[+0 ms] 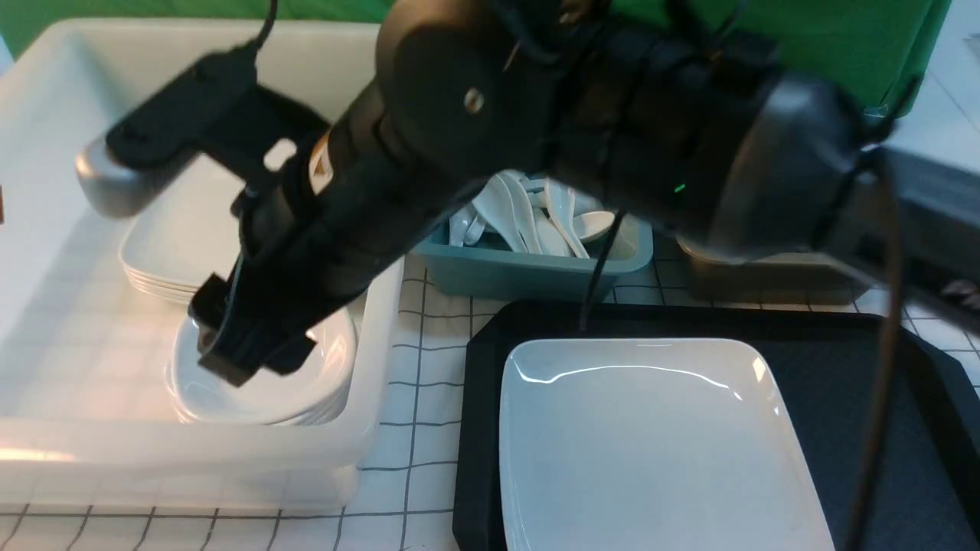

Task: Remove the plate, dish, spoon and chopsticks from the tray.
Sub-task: Use the right arm to put the small plate into the large storage box on the left, then use the right arm to grab a plate from the dinner plate, then use the right arm to put the plate into the large storage box on the left

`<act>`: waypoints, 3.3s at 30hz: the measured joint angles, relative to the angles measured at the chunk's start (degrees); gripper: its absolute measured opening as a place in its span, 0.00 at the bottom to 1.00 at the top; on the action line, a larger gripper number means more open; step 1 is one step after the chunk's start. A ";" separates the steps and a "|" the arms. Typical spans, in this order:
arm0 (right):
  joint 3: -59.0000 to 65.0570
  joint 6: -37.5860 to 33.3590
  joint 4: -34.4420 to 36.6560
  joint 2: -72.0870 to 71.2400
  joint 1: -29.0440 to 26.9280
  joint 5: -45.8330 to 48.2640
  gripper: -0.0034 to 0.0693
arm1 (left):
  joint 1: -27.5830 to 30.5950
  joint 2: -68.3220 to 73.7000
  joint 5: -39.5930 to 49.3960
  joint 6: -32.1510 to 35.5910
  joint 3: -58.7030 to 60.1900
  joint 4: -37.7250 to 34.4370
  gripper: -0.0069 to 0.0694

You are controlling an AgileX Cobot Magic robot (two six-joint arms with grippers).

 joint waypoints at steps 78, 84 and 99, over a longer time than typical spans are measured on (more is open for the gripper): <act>45.49 -12.00 21.15 -22.26 -49.91 -4.96 0.09 | -48.73 27.98 -15.10 -8.91 -8.88 14.65 0.09; 41.25 -10.75 18.76 -28.07 -49.91 -3.76 0.09 | -42.95 25.64 -14.16 -9.36 -8.88 14.90 0.09; 8.96 -8.85 25.49 -20.60 -44.63 -7.76 0.09 | -20.53 18.34 -12.16 -8.24 -8.89 14.89 0.09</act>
